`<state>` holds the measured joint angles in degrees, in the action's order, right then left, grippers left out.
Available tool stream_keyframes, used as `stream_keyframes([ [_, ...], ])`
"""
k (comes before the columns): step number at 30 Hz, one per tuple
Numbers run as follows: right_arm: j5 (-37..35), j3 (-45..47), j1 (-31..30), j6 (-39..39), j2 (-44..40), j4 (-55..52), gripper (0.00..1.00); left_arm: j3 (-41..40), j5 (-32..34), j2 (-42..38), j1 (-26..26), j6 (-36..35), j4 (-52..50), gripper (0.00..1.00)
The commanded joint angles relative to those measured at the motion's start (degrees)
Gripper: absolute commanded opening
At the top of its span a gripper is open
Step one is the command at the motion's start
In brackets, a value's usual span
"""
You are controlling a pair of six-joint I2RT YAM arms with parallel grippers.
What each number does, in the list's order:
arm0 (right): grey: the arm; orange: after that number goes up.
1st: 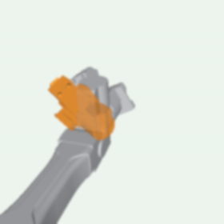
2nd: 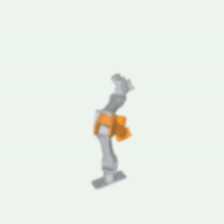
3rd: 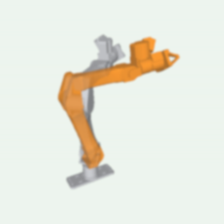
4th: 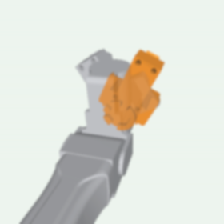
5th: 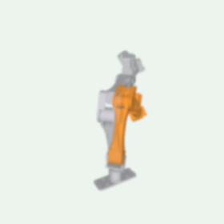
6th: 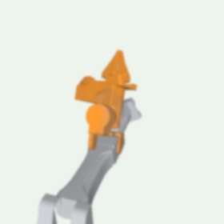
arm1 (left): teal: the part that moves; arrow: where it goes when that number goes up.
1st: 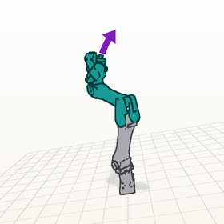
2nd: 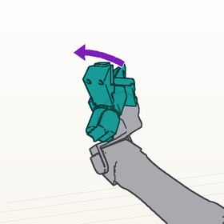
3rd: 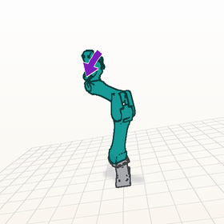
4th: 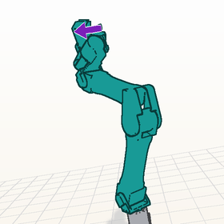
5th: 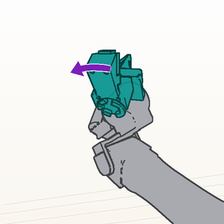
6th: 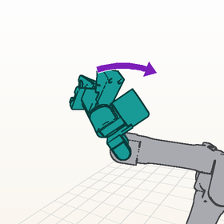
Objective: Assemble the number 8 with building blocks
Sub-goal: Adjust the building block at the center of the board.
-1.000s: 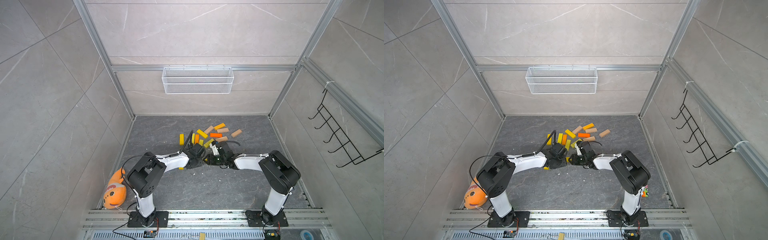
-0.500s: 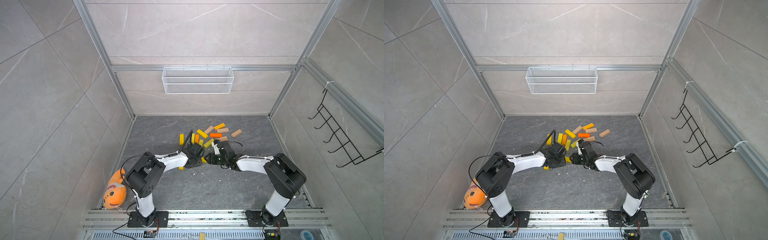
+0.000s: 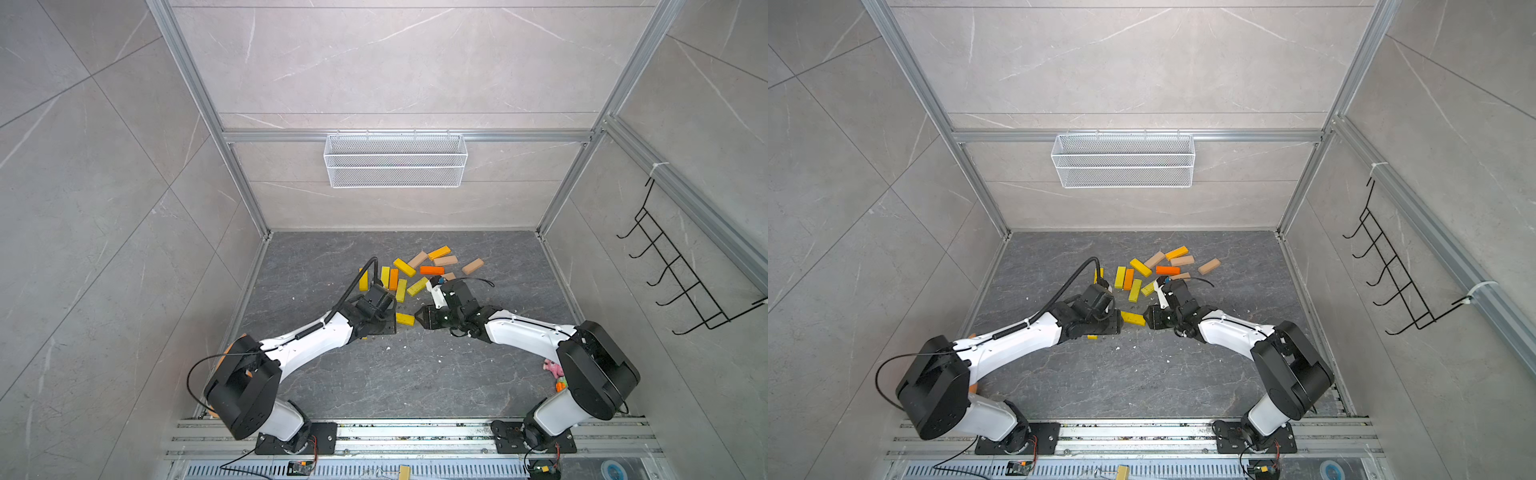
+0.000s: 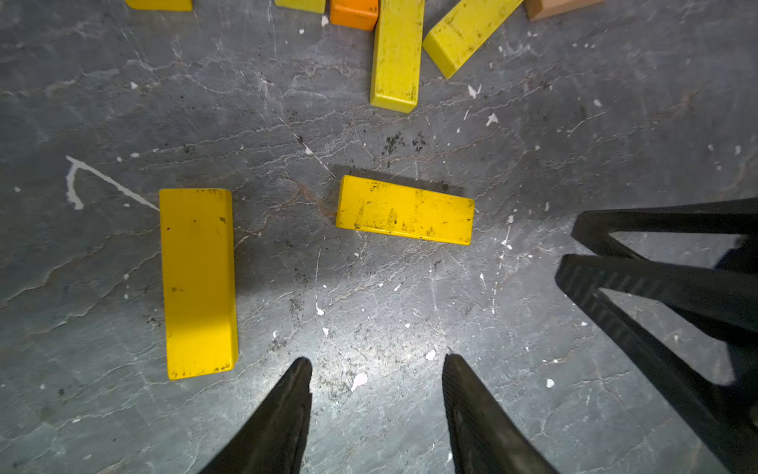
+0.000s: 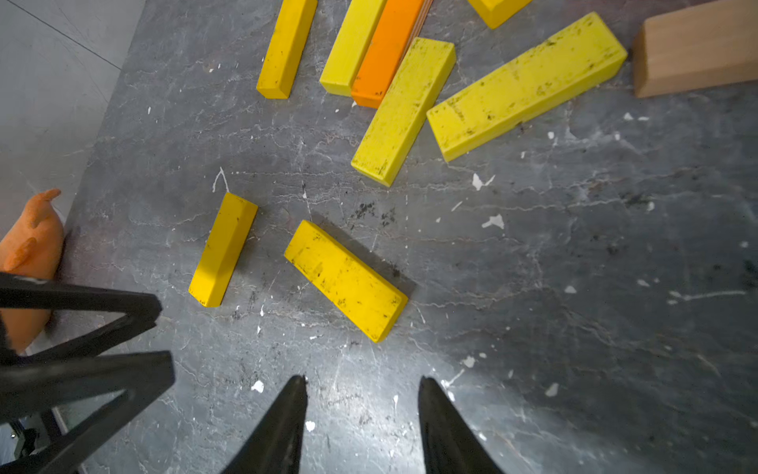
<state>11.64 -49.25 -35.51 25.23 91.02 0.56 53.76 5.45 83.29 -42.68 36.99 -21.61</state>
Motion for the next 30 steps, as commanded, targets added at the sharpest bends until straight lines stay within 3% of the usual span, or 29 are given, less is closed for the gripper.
stream_keyframes([
  [1,-1.0,-2.4,-0.4,0.1,1.6,-2.7,0.48,-0.4,-0.5,-2.0,0.8,-1.2,-1.0,0.56],
  [9,-1.2,-2.0,-1.8,7.9,5.4,1.2,0.45,-2.7,-1.4,-5.5,2.3,-0.8,-0.2,0.57],
  [21,-0.9,-2.4,-2.6,11.8,9.9,5.2,0.42,-4.4,-1.9,-7.1,3.3,-0.4,-0.1,0.57],
  [30,-0.5,-2.9,-3.0,12.4,11.3,6.6,0.38,-5.4,-4.8,-8.5,9.2,1.1,-0.4,0.57],
])
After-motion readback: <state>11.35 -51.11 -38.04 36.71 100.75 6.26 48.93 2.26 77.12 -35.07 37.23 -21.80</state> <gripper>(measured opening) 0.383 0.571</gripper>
